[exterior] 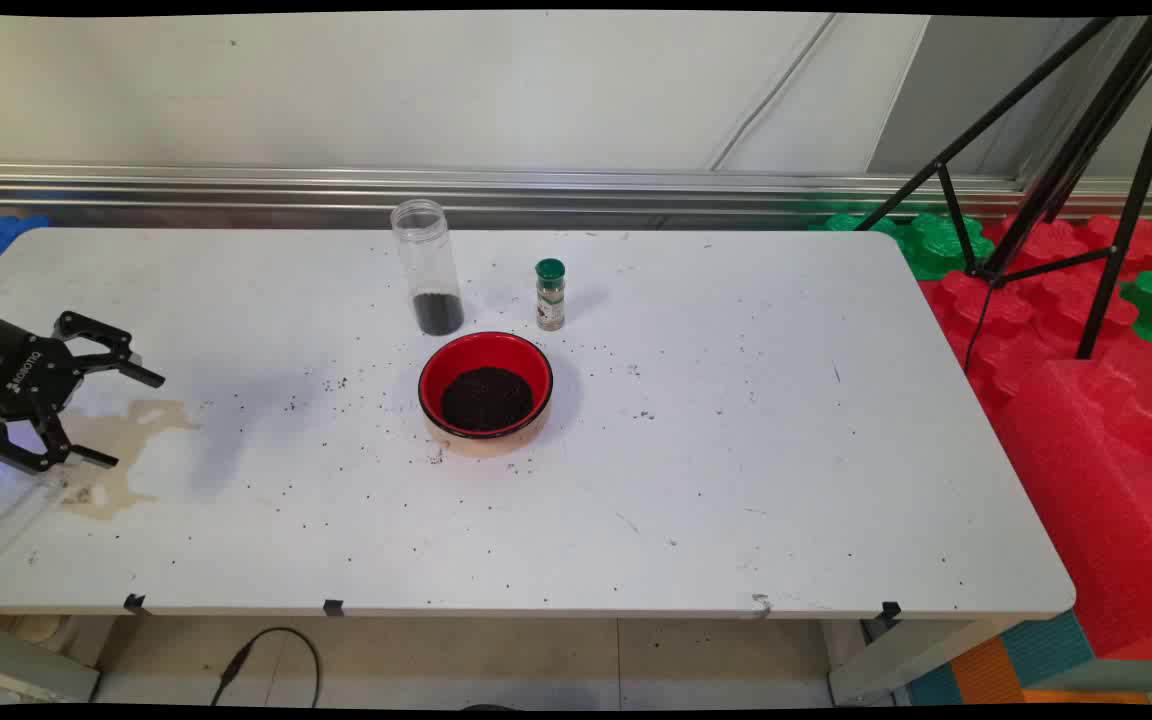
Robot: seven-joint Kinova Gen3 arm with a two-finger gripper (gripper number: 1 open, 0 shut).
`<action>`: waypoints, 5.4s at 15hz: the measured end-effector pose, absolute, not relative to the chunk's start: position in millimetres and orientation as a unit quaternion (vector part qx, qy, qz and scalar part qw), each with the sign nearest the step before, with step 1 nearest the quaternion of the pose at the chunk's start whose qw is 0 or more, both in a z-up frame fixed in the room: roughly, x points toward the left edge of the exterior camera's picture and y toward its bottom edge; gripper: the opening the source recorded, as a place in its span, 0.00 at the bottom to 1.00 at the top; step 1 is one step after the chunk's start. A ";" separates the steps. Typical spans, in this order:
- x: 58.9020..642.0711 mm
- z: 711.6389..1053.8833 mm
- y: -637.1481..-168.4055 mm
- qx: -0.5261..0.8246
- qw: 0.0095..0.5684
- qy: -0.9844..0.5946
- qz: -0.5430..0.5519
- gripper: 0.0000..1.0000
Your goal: Pick up the black seasoning powder from the table
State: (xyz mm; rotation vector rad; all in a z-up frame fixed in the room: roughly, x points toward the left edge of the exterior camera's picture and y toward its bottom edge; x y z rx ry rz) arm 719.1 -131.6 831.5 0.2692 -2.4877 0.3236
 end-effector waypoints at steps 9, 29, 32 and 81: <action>706.6 836.6 -136.7 0.145 0.306 -0.933 0.121 1.00; 654.3 860.4 -208.4 0.307 0.340 -0.876 0.148 1.00; 646.7 861.0 -224.9 0.320 0.346 -0.869 0.153 1.00; 596.2 773.5 -423.1 0.206 0.393 -0.878 0.180 1.00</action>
